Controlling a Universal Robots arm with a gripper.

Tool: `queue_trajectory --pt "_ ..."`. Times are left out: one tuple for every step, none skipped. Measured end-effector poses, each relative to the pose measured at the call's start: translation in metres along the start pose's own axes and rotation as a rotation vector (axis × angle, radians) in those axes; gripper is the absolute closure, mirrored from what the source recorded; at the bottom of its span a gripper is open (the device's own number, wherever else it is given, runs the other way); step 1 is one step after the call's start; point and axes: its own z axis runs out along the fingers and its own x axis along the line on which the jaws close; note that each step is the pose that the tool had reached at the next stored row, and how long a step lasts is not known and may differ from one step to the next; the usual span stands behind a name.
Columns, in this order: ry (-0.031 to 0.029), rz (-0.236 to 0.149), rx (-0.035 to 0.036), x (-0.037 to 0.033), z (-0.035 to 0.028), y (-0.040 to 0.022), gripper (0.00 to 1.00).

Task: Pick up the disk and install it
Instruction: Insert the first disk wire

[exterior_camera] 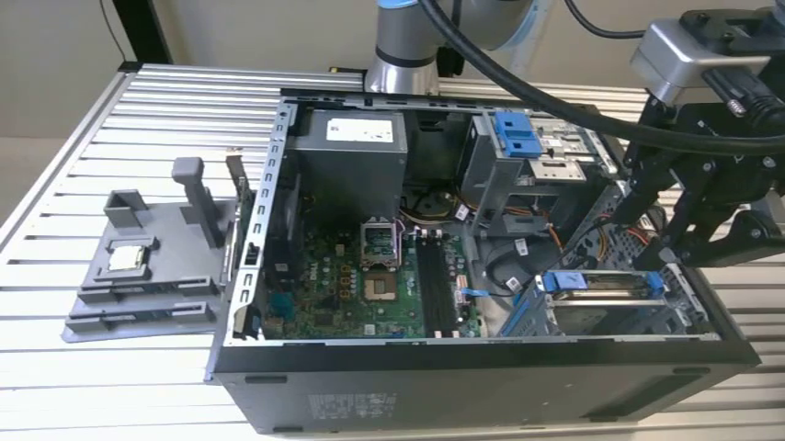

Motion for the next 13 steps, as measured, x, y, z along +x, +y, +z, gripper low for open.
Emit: queue_trajectory --pt "0.0 0.0 0.0 0.0 0.0 0.0 0.0" --pt "0.0 0.0 0.0 0.0 0.0 0.0 0.0" --pt "0.0 0.0 0.0 0.0 0.0 0.0 0.0" --pt "0.0 0.0 0.0 0.0 0.0 -0.0001 0.0" --pt "0.0 0.0 0.0 0.0 0.0 -0.0001 0.0" --pt "0.0 0.0 0.0 0.0 0.0 -0.0001 0.0" --pt "0.0 0.0 0.0 0.0 0.0 -0.0001 0.0" --pt "0.0 0.0 0.0 0.0 0.0 -0.0001 0.0" --pt "0.0001 0.0 0.0 -0.0001 0.0 -0.0002 0.0" --pt "0.0009 0.0 0.0 -0.0007 0.0001 -0.0006 0.0" --pt "0.0027 0.0 -0.0002 -0.0013 0.0001 -0.0015 0.0" --pt "0.0055 0.0 -0.001 -0.0023 0.0002 -0.0028 0.0" --pt "0.0095 0.0 -0.0027 -0.0034 0.0005 -0.0043 0.0"
